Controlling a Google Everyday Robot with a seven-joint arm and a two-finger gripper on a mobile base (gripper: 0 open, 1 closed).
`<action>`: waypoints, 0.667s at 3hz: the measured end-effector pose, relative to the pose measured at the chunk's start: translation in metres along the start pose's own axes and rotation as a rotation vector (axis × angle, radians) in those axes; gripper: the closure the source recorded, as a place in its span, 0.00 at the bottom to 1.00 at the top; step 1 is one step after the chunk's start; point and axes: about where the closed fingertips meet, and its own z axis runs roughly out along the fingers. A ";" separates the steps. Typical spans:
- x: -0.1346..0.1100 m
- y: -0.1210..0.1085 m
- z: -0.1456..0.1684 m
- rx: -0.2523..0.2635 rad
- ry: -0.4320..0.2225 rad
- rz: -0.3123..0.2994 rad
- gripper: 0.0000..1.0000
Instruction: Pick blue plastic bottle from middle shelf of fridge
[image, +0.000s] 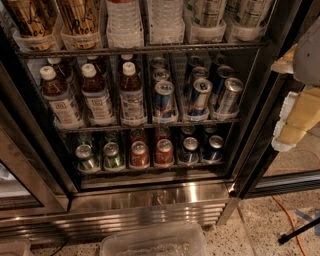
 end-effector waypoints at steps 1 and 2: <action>0.000 0.000 0.000 0.000 0.000 0.000 0.00; -0.011 0.004 0.001 -0.001 -0.027 0.004 0.00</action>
Offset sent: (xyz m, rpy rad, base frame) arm -0.0041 0.0260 -0.0026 0.0594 0.0080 0.0059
